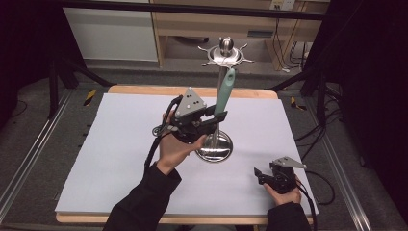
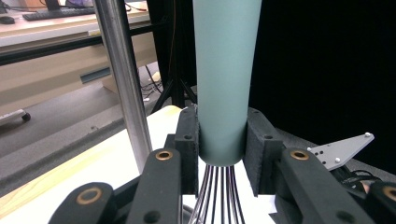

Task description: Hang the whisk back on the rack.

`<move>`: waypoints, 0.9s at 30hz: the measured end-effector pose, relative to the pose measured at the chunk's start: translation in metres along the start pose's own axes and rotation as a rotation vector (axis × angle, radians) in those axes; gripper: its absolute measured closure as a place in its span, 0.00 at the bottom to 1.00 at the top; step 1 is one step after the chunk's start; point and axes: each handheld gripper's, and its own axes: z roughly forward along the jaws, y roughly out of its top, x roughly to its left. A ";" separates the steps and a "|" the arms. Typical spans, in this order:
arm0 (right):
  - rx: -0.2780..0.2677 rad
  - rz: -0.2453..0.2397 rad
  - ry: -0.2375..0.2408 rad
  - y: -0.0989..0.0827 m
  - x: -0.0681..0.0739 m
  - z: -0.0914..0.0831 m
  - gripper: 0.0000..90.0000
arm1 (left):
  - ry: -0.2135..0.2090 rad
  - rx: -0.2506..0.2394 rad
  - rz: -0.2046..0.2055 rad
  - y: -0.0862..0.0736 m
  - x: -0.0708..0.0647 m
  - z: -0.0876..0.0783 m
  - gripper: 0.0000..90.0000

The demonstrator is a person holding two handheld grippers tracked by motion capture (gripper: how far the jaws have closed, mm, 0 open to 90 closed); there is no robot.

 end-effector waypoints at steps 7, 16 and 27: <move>0.001 -0.001 0.002 0.000 0.000 0.000 0.35 | 0.007 0.012 0.005 0.001 0.001 0.004 0.77; 0.002 0.001 0.002 0.000 0.000 0.000 0.35 | 0.017 0.021 -0.001 0.001 0.005 0.010 0.77; 0.002 0.001 0.005 0.000 0.000 0.000 0.35 | 0.035 0.024 -0.015 0.000 0.013 0.018 0.77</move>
